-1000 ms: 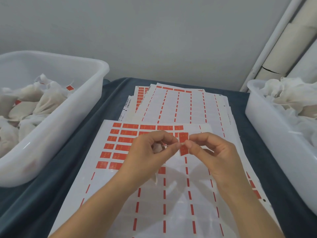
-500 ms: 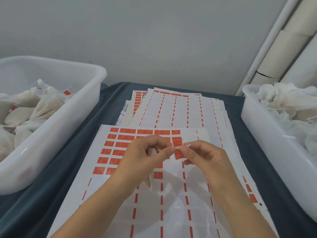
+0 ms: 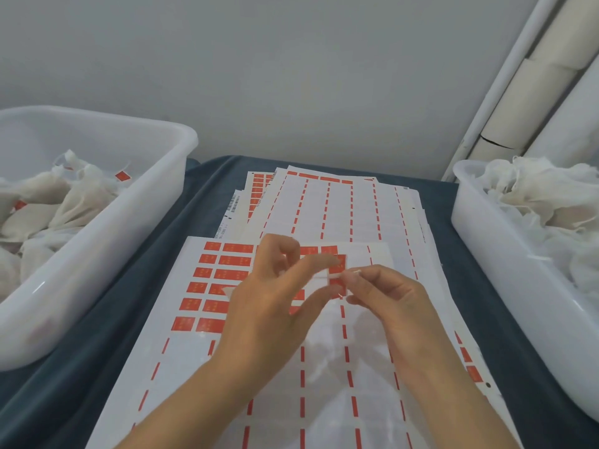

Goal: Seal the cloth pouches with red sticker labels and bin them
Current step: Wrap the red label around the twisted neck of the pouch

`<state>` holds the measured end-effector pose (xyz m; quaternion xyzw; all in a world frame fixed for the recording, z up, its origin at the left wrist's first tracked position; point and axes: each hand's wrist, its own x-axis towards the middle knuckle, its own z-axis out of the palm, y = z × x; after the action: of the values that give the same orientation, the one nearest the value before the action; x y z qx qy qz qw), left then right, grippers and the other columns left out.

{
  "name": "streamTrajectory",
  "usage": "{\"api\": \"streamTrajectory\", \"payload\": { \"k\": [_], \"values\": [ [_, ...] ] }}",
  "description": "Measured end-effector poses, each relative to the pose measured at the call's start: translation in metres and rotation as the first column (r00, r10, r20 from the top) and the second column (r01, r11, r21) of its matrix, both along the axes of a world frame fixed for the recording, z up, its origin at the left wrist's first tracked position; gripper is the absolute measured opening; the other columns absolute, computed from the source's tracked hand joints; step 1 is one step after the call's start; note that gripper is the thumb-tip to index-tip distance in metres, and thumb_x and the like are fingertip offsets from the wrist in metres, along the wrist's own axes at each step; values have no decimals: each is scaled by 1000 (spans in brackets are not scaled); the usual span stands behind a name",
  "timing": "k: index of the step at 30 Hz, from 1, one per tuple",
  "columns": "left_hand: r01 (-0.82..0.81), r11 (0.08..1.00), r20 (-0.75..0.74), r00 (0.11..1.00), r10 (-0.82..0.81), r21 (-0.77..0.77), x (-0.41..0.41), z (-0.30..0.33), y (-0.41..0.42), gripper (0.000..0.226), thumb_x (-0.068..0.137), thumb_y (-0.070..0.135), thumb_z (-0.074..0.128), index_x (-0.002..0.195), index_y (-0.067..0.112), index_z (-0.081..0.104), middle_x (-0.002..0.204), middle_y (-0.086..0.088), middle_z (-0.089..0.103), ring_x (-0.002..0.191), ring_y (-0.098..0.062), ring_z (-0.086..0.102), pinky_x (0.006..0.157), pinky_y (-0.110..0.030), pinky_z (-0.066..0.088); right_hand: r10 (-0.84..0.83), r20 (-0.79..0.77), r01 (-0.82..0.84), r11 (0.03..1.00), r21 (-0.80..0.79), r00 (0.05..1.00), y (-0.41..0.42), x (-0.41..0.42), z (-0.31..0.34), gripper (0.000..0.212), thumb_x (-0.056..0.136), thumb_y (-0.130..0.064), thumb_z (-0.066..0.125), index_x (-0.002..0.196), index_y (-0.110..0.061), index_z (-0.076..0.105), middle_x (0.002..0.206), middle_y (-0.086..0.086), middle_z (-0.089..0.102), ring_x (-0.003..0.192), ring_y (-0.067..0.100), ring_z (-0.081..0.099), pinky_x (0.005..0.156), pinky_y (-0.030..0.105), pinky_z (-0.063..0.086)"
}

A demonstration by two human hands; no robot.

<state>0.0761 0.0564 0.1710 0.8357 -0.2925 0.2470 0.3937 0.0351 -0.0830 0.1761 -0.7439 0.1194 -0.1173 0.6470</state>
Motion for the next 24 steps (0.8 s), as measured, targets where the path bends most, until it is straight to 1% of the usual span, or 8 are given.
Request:
{"api": "streamTrajectory", "payload": {
  "k": [2, 4, 7, 11, 14, 17, 19, 24],
  "values": [
    [17, 1000, 37, 999, -17, -17, 2, -3, 1, 28, 76, 40, 55, 97, 29, 70, 96, -2, 51, 80, -6, 45, 65, -2, 38, 17, 37, -13, 995, -98, 999, 0, -1, 2, 27, 66, -47, 59, 80, -27, 70, 80, -23, 68, 84, -14, 57, 60, 0, 42],
    [21, 999, 61, 998, -19, -34, 3, -4, 3, 25, 73, 31, 64, 96, 25, 72, 90, -4, 53, 76, -7, 43, 59, -6, 41, 15, 115, 10, 978, -209, 993, 1, -2, 2, 19, 70, -45, 58, 80, -32, 67, 84, -24, 67, 90, -12, 56, 67, -5, 39],
    [13, 999, 77, 997, -9, -50, 4, -3, 4, 25, 76, 36, 59, 96, 26, 70, 89, 5, 47, 73, 1, 40, 56, -5, 38, 6, 249, 101, 905, -413, 968, 1, -4, 0, 4, 77, -43, 57, 80, -42, 59, 85, -26, 62, 94, -4, 56, 80, -1, 40],
    [52, 990, 9, 999, -51, -128, 0, -1, 3, 26, 74, 40, 56, 98, 33, 63, 84, 13, 43, 73, 1, 44, 53, -4, 40, 13, 421, 263, 764, -589, 907, 2, -6, -1, 14, 81, -37, 55, 86, -27, 64, 93, -18, 59, 89, 2, 58, 89, 5, 39],
    [61, 936, -314, 933, -178, -347, -4, 7, 2, 26, 61, 54, 59, 86, 47, 66, 76, 16, 48, 76, 3, 47, 55, -5, 43, -29, 402, 203, 895, -397, 915, 5, -8, 4, 18, 80, -41, 53, 87, -27, 63, 94, -21, 66, 97, 0, 58, 82, 3, 42],
    [-69, 812, -649, 642, -408, -580, -4, 15, 2, 27, 43, 54, 66, 65, 38, 75, 66, 12, 59, 60, 7, 53, 53, -17, 43, -65, 299, 74, 997, -20, 952, 6, -8, 7, 19, 74, -40, 59, 90, -30, 61, 97, -22, 66, 94, -2, 62, 71, 2, 45],
    [-126, 764, -694, 530, -487, -633, -4, 17, 4, 29, 43, 50, 69, 63, 30, 76, 58, 12, 60, 50, 4, 52, 55, -20, 36, -43, 281, 25, 997, 66, 959, 7, -8, 7, 22, 70, -39, 63, 89, -28, 61, 96, -19, 68, 93, 3, 64, 70, 5, 47],
    [-144, 691, -663, 473, -581, -708, -6, 13, 2, 27, 51, 45, 72, 68, 24, 76, 49, 6, 54, 43, -3, 40, 41, -16, 36, 35, 282, -78, 987, 141, 959, 12, -8, 8, 25, 60, -40, 73, 83, -34, 67, 96, -13, 71, 96, 9, 66, 77, 16, 53]
  ]
}}
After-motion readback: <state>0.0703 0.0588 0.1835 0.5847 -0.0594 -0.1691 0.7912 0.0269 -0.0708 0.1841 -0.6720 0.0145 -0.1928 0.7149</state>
